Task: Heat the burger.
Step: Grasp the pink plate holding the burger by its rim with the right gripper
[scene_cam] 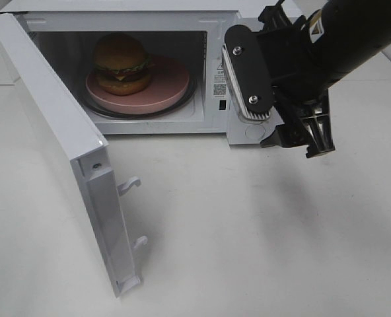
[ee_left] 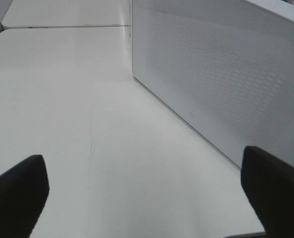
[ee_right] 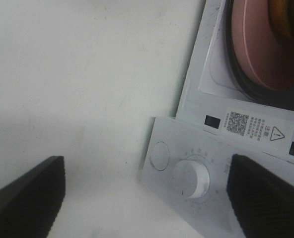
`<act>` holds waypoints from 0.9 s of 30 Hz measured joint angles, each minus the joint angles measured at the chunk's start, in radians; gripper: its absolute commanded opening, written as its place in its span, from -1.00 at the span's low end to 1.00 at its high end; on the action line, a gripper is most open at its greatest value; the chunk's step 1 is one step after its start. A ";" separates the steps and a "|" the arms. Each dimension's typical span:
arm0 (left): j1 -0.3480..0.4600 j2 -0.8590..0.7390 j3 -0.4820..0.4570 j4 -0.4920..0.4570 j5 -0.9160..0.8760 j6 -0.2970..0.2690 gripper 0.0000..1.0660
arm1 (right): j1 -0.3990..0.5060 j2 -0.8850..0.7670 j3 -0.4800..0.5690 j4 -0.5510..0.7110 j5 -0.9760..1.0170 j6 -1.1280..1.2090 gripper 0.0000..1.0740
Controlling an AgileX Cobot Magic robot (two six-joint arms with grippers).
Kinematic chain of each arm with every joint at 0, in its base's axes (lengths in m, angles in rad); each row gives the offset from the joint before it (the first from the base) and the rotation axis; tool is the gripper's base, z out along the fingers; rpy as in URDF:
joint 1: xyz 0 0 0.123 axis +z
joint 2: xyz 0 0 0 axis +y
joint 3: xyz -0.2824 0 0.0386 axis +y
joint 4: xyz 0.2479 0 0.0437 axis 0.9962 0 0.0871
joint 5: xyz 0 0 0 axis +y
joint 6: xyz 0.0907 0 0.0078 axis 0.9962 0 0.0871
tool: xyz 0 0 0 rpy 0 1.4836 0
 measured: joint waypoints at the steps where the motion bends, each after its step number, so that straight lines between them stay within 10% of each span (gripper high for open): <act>1: 0.000 0.000 0.000 0.000 0.000 0.000 0.90 | 0.002 0.021 -0.010 -0.002 -0.018 0.000 0.58; 27: 0.000 0.000 0.000 0.000 0.000 0.000 0.90 | 0.104 0.290 -0.215 -0.035 -0.194 0.100 0.55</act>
